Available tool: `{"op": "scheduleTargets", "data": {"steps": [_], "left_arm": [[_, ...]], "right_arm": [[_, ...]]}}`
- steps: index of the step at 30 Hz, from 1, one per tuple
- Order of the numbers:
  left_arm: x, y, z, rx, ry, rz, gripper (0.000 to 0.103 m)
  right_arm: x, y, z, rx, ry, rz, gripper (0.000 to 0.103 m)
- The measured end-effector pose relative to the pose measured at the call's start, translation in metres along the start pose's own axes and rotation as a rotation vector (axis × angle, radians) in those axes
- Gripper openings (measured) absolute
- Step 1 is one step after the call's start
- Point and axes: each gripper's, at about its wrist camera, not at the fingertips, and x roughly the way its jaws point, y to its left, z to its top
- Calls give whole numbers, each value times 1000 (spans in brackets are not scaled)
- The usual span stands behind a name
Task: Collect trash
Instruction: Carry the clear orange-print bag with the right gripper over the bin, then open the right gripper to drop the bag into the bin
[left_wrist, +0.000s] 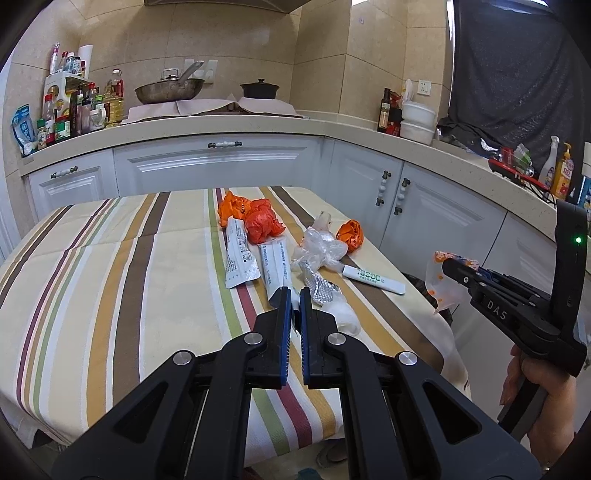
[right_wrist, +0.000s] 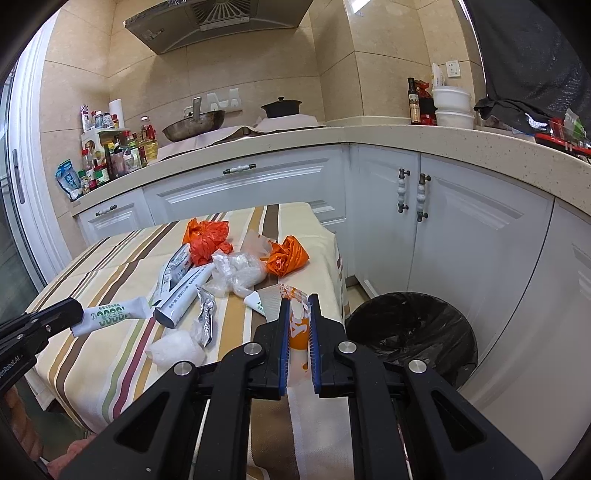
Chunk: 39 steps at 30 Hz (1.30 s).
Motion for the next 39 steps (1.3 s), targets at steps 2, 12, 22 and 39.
{"op": "scheduleTargets", "data": {"steps": [2,12,22,39], "left_arm": [[1,-2,4,3,-11,-6,5],[29,-45,32,70,-53,-99,5],[87,-122,52,153,-43,-157,5],[200,-215,67,214,96,-139,10]], "right_arm": [[-2,0,2,-3,-6,-8,10],[-3,-31,12,-3,-39,-100,10],[17,-85,19,11,-36,-207,10],[79,-164,22,105,7,-205,22]]}}
